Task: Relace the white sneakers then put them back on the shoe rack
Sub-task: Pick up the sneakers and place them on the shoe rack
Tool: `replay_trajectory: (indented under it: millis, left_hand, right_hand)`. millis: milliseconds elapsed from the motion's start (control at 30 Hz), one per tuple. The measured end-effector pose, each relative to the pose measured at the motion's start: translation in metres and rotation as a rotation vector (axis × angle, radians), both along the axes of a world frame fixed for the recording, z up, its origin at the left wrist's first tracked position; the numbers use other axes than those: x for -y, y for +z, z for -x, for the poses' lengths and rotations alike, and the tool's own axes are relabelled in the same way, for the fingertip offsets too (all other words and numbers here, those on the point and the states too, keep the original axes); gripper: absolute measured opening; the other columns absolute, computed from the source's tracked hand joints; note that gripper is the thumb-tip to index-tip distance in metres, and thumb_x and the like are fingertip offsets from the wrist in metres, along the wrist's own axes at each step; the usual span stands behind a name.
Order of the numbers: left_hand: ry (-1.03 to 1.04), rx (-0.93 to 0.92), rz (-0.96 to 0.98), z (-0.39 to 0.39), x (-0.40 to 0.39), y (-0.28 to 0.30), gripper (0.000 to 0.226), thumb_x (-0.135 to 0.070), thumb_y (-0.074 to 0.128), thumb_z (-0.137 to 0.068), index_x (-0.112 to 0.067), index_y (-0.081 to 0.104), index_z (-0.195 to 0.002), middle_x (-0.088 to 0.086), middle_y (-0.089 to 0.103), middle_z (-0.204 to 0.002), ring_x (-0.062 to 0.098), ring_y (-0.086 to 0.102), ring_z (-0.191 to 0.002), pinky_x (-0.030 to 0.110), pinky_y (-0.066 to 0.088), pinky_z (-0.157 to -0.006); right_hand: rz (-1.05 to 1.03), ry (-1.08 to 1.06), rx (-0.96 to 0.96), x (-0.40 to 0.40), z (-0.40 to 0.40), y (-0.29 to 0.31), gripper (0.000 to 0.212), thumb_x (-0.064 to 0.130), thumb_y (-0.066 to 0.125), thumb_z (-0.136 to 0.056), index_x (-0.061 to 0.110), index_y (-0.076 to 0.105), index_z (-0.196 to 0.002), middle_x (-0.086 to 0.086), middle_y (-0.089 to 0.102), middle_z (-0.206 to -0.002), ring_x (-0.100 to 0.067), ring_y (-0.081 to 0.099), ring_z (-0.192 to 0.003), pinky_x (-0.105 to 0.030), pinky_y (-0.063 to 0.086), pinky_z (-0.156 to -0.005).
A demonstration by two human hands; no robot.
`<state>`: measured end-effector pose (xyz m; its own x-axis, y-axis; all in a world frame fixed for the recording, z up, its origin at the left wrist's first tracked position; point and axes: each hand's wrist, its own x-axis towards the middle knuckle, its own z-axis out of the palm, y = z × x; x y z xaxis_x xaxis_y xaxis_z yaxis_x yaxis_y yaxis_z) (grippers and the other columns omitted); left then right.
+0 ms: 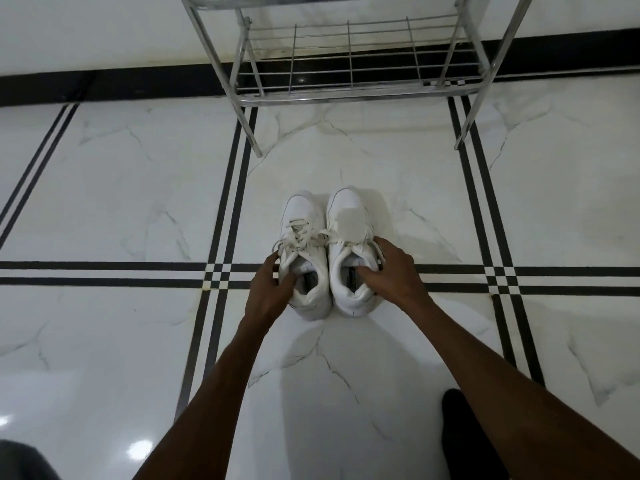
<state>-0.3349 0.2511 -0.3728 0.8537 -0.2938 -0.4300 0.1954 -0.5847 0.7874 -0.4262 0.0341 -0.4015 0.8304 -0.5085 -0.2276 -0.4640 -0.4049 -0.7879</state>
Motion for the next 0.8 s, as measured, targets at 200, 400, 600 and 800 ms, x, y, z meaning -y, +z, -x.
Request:
replay_trajectory:
  millis: [200,400,600,800]
  left_hand:
    - [0.081,-0.024,0.026,0.011,0.016,0.071,0.049,-0.030,0.055,-0.088,-0.028,0.057,-0.137,0.001,0.068,-0.127,0.024,0.067,-0.117,0.052,0.056,-0.102]
    - [0.060,-0.044,-0.003,0.017,0.031,0.171,0.062,-0.035,0.054,-0.083,-0.028,0.053,-0.144,0.003,0.068,-0.128,0.019,0.067,-0.112,0.050,0.057,-0.100]
    - [0.032,-0.047,-0.015,0.022,0.058,0.320,0.051,-0.010,0.058,-0.098,-0.023,0.051,-0.147,0.001,0.064,-0.132,0.022,0.065,-0.115,0.042,0.057,-0.097]
    - [-0.008,-0.046,-0.029,0.002,0.087,0.435,0.048,-0.016,0.058,-0.096,-0.022,0.055,-0.143,0.002,0.069,-0.129,0.022,0.068,-0.115,0.040,0.058,-0.096]
  right_hand:
    - [-0.040,0.005,0.049,0.011,0.012,0.073,0.040,0.019,0.072,-0.077,0.016,0.064,-0.116,-0.003,0.073,-0.097,-0.017,0.067,-0.088,-0.022,0.049,-0.074]
    - [-0.071,0.003,0.036,0.029,0.025,0.178,0.033,0.021,0.072,-0.077,0.016,0.063,-0.108,0.000,0.071,-0.088,-0.012,0.066,-0.080,-0.011,0.045,-0.066]
    - [-0.143,-0.021,0.016,0.050,0.039,0.323,0.036,0.027,0.068,-0.077,0.019,0.062,-0.112,0.001,0.071,-0.093,-0.014,0.068,-0.085,-0.030,0.056,-0.073]
    - [-0.068,-0.014,-0.004,0.081,0.021,0.435,0.052,0.023,0.073,-0.081,0.018,0.059,-0.130,-0.003,0.072,-0.110,-0.013,0.066,-0.096,0.002,0.040,-0.070]
